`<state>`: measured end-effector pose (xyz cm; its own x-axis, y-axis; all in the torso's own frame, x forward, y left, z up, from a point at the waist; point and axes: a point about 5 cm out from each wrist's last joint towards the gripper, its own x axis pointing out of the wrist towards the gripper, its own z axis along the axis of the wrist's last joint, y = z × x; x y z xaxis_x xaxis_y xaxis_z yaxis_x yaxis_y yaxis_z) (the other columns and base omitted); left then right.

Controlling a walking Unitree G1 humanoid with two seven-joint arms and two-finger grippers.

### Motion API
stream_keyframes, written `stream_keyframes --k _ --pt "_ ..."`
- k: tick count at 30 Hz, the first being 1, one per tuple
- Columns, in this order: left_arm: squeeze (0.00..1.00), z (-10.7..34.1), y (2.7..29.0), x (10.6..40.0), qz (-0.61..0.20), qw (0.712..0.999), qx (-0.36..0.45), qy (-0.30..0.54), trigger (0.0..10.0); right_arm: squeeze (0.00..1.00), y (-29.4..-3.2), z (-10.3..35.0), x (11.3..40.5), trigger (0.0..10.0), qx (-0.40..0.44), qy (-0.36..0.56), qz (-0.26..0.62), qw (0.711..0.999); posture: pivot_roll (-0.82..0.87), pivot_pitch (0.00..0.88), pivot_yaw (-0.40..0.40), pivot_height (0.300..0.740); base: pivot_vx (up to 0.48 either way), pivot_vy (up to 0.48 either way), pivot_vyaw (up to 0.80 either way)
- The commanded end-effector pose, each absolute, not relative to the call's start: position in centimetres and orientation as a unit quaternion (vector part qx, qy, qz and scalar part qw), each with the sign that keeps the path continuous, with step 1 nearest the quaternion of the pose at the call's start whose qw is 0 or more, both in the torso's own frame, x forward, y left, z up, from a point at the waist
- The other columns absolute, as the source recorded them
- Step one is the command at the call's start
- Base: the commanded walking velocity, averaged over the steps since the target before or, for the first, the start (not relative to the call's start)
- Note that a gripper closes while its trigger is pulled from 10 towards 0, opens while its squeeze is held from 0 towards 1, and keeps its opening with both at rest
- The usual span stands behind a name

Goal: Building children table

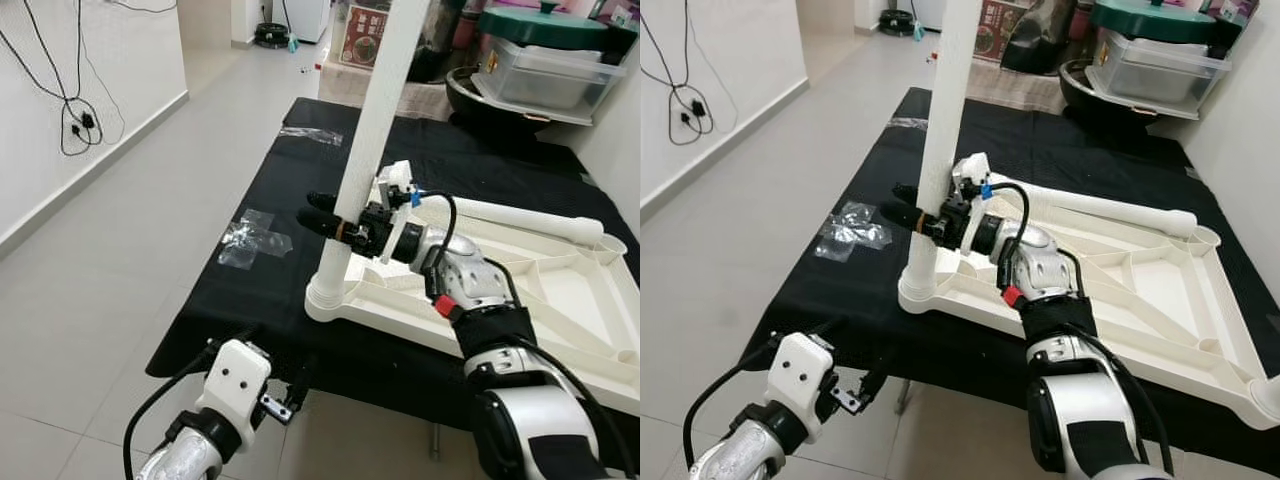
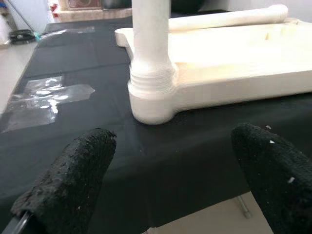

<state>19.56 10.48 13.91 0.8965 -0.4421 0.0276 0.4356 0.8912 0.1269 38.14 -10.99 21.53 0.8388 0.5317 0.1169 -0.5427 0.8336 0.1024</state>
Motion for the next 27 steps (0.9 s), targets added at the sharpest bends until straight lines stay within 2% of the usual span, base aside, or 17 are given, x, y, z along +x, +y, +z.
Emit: stream_keyframes --k 1,2,4,5,6,9,13,14,15,16,17,18,19,20,23,24,27 --pt "0.0 13.5 10.5 19.4 -0.228 0.972 0.058 -0.019 10.0 0.0 -15.5 19.2 38.1 0.0 0.082 0.002 0.068 0.994 0.12 0.071 -0.134 0.74 0.0 0.0 0.0" --pt "0.0 13.5 10.5 19.4 -0.228 0.972 0.058 -0.019 10.0 0.0 -15.5 19.2 38.1 0.0 0.082 0.002 0.068 0.994 0.12 0.071 -0.134 0.74 0.0 0.0 0.0" --pt "0.0 13.5 10.5 19.5 -0.229 0.971 0.059 -0.019 10.0 0.0 -16.5 18.4 36.5 0.0 0.082 0.007 -0.091 0.992 0.12 0.069 -0.131 0.74 0.0 0.0 0.0" --pt "0.0 13.5 10.5 19.5 -0.229 0.971 0.059 -0.019 10.0 0.0 -16.5 18.4 36.5 0.0 0.082 0.007 -0.091 0.992 0.12 0.069 -0.131 0.74 0.0 0.0 0.0" --pt "0.0 13.5 10.5 19.5 -0.23 0.971 0.06 -0.019 10.0 0.0 -16.2 18.1 35.7 0.0 0.095 0.011 -0.133 0.986 0.13 0.067 -0.132 0.74 0.0 0.0 0.0" --pt "0.0 13.4 10.5 19.6 -0.23 0.971 0.06 -0.02 10.0 0.0 -15.7 17.9 35.0 0.0 0.105 0.015 -0.161 0.981 0.13 0.066 -0.133 0.74 0.0 0.0 0.0" --pt "0.0 13.4 10.5 19.6 -0.23 0.971 0.062 -0.02 10.0 0.0 -12.9 18.1 34.8 0.0 0.129 0.024 -0.172 0.976 0.13 0.065 -0.134 0.74 0.0 0.0 0.0" --pt "0.0 13.4 10.5 19.6 -0.23 0.971 0.062 -0.02 10.0 0.0 -12.9 18.1 34.8 0.0 0.129 0.024 -0.172 0.976 0.13 0.065 -0.134 0.74 0.0 0.0 0.0" --pt "0.0 13.4 10.4 19.6 -0.23 0.971 0.062 -0.02 10.0 0.0 -12.1 18.5 35.0 3.5 0.143 0.016 -0.162 0.976 0.13 0.066 -0.135 0.74 0.0 0.0 0.0" --pt "0.0 13.4 10.4 19.6 -0.23 0.971 0.062 -0.02 10.0 0.0 -11.6 19.1 35.0 10.0 0.143 0.005 -0.157 0.977 0.13 0.067 -0.136 0.74 0.0 0.0 0.0" --pt "0.0 13.4 10.4 19.6 -0.23 0.971 0.062 -0.02 10.0 0.0 -11.6 19.1 35.0 10.0 0.143 0.005 -0.157 0.977 0.13 0.067 -0.136 0.74 0.0 0.0 0.0" --pt "0.0 13.4 10.4 19.6 -0.23 0.971 0.061 -0.02 10.0 0.67 -11.3 19.5 35.0 10.0 0.142 -0.002 -0.154 0.978 0.13 0.067 -0.136 0.74 0.0 0.0 0.0" --pt "0.0 13.4 10.4 19.6 -0.23 0.971 0.061 -0.02 10.0 0.67 -11.3 19.5 35.0 10.0 0.142 -0.002 -0.154 0.978 0.13 0.067 -0.136 0.74 0.0 0.0 0.0" --pt "0.0 13.4 10.4 19.6 -0.23 0.971 0.061 -0.02 10.0 1.0 -11.3 19.9 35.0 10.0 0.136 -0.021 -0.146 0.98 0.13 0.066 -0.137 0.74 0.0 0.0 0.0" --pt "0.0 13.4 10.4 19.6 -0.23 0.971 0.06 -0.02 10.0 1.0 -12.2 20.3 35.2 10.0 0.132 -0.045 -0.138 0.981 0.13 0.067 -0.134 0.74 0.0 0.0 0.0" --pt "0.0 13.4 10.4 19.6 -0.23 0.971 0.06 -0.019 10.0 0.0 -12.8 20.6 35.4 10.0 0.134 -0.066 -0.115 0.982 0.13 0.067 -0.135 0.74 0.0 0.0 0.0" --pt "0.0 13.4 10.5 19.6 -0.23 0.971 0.06 -0.019 10.0 0.0 -13.4 21.0 35.7 10.0 0.136 -0.086 -0.091 0.983 0.13 0.066 -0.132 0.74 0.0 0.0 0.0"
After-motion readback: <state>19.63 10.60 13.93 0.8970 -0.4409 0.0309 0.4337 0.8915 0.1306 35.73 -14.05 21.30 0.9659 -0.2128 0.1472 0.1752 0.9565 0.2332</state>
